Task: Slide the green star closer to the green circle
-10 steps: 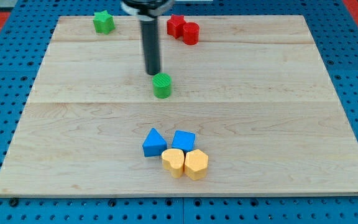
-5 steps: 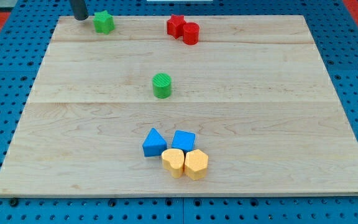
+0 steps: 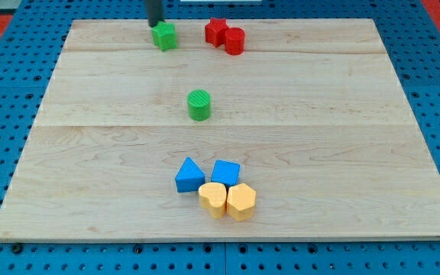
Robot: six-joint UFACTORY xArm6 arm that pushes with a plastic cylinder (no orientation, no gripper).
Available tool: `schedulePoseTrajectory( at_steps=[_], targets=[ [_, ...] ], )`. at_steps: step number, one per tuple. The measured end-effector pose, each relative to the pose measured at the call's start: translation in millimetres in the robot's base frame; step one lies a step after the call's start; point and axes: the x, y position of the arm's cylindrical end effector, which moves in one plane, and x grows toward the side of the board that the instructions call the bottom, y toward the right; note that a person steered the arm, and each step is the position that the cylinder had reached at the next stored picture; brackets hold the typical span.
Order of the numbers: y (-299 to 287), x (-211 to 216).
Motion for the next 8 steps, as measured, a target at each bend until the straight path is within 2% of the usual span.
schedulePoseTrajectory(
  at_steps=[2,3,4,5,7,8],
  targets=[
    [8.7,108.8],
    [-2.0,86.8],
    [-27.8,111.7],
    [8.7,139.6],
    [32.6,136.0],
    [62.8,139.0]
  ],
)
